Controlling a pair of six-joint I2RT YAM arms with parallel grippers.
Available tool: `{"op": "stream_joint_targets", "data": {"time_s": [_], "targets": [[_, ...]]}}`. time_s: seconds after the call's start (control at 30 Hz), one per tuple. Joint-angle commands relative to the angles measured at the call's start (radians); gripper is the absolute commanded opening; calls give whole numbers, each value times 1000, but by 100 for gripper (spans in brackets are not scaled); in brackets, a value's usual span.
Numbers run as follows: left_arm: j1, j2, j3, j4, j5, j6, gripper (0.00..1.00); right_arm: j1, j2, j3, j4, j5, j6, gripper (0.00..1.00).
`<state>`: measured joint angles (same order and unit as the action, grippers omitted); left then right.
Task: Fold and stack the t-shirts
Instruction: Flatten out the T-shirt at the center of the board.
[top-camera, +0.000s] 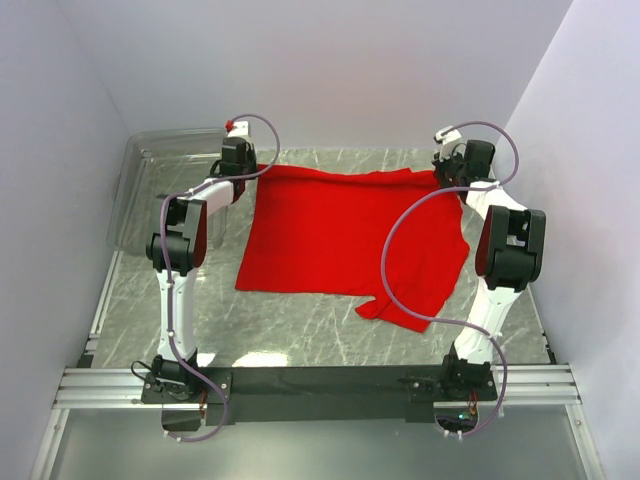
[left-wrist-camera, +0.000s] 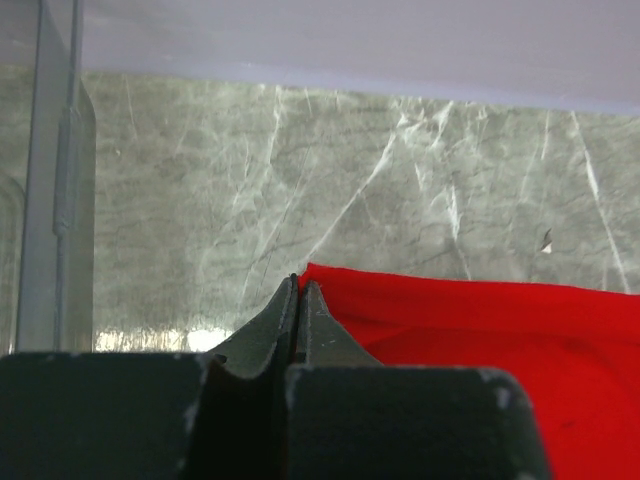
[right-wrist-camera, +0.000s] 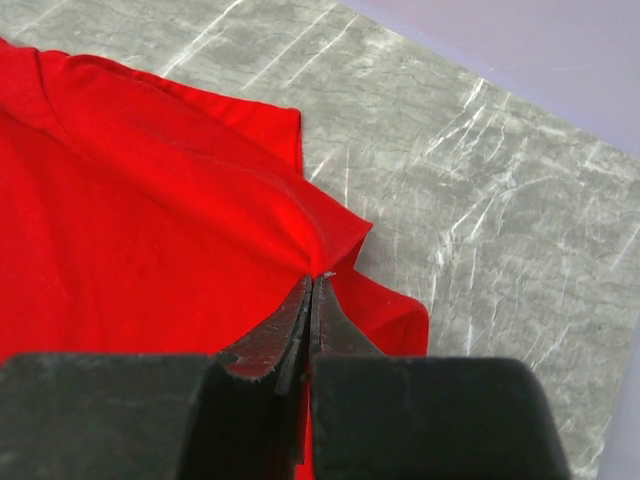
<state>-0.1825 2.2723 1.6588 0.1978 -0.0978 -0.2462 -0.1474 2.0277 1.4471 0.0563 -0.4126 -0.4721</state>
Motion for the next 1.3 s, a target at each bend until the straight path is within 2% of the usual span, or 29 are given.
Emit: {"op": "stream_joint_targets", "data": {"time_s": [0.0, 1.27], "targets": [[6, -80, -19, 29, 4, 30, 1, -14, -37, 12, 2, -3, -20, 0], [8, -157, -117, -11, 36, 67, 1, -37, -64, -45, -49, -12, -63, 0]]}}
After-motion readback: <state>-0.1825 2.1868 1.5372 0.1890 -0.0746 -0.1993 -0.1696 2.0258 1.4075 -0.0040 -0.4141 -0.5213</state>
